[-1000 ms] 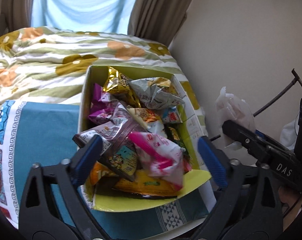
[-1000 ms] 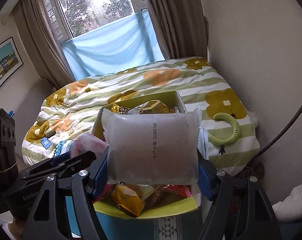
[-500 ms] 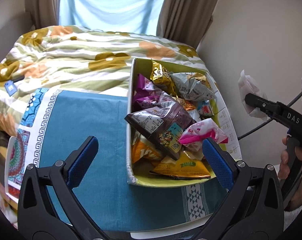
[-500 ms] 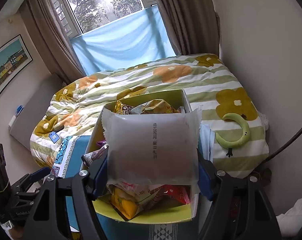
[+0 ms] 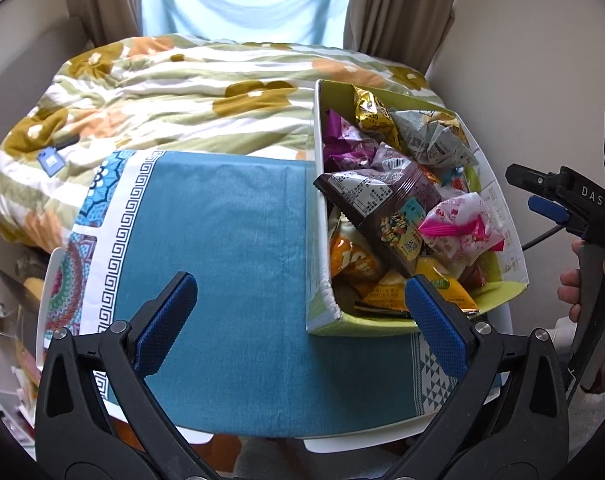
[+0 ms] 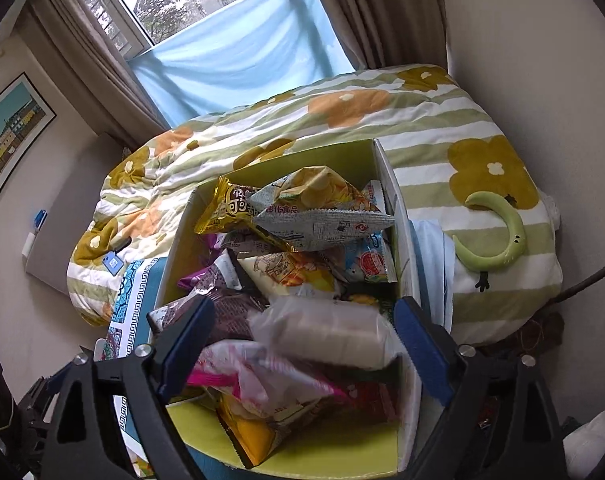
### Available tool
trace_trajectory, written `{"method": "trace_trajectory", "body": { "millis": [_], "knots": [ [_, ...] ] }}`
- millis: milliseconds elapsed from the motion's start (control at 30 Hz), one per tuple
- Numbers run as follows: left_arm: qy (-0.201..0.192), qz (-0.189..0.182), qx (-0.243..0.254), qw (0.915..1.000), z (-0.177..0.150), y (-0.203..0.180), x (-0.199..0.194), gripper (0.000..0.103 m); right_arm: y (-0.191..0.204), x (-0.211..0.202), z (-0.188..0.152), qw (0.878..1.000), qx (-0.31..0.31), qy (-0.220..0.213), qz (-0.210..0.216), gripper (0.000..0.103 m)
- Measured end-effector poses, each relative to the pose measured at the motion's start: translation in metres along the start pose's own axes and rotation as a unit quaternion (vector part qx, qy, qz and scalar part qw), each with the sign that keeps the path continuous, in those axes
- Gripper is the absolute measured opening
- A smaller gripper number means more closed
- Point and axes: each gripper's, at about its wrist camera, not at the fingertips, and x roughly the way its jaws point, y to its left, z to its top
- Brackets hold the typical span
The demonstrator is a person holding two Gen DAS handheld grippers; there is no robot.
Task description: Organize snacks
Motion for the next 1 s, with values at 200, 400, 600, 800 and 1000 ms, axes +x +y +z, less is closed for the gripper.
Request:
{"method": "trace_trajectory", "body": {
  "millis": [200,400,600,800,1000],
  "knots": [
    [-0.009,-0.003,0.016,0.9998,-0.011,0.013,-0.016,0.103,0.007,-0.021,-0.033,1.0,-0.001,-0.01,-0.02,0.093],
    [-0.047,0.003,0.049,0.9977,-0.015,0.027,-0.064,0.103,0.043,-0.059,-0.056,0.998,-0.011,-0.048,-0.036,0.093],
    [-0.103,0.028,0.078,0.9912,-0.019,0.046,-0.123,0.103,0.097,-0.105,-0.076,0.992,-0.045,-0.1,-0.055,0.093],
    [-0.16,0.039,0.072,0.9836,-0.027,0.069,-0.178,0.103,0.147,-0.146,-0.103,0.983,-0.074,-0.151,-0.074,0.093],
    [-0.209,0.053,0.081,0.9731,-0.048,0.08,-0.212,0.103,0.18,-0.174,-0.132,0.974,-0.089,-0.181,-0.103,0.102]
  ]
}}
